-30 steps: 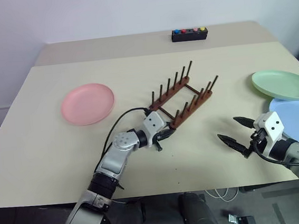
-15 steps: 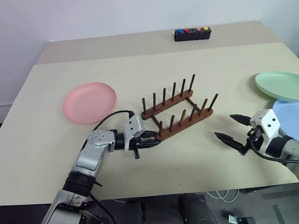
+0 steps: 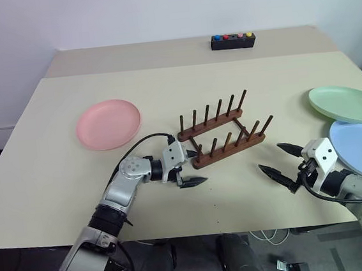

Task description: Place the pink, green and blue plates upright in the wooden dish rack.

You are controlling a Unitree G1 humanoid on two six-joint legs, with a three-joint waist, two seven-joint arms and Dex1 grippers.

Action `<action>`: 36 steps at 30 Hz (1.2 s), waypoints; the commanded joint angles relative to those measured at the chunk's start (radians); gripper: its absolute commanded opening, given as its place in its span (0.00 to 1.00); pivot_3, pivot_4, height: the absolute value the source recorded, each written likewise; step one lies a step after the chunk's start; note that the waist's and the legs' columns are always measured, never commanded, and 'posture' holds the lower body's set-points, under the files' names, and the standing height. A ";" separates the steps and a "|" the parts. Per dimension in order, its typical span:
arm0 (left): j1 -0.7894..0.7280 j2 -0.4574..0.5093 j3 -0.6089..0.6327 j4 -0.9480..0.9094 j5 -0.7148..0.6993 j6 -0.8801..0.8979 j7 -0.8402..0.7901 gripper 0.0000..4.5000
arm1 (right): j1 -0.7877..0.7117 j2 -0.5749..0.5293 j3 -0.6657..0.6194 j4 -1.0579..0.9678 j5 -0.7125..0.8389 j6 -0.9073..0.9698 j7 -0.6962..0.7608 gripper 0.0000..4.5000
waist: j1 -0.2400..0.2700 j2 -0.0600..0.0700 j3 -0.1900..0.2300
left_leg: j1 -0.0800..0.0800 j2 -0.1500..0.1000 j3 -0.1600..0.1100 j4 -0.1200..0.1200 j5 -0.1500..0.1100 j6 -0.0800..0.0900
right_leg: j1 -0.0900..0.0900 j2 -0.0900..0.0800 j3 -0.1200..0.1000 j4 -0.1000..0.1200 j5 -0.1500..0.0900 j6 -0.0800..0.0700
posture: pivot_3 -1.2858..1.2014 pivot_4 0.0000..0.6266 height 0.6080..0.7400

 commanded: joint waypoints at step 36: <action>-0.355 -0.093 0.025 0.580 0.063 -0.321 -0.199 0.17 | 0.129 0.038 -0.079 -0.131 0.024 0.002 -0.020 1.00 | -0.005 -0.004 0.003 | -0.002 -0.001 -0.001 -0.002 0.000 0.000 | -0.003 0.000 -0.001 0.000 0.001 0.003 | 0.52 0.24 0.96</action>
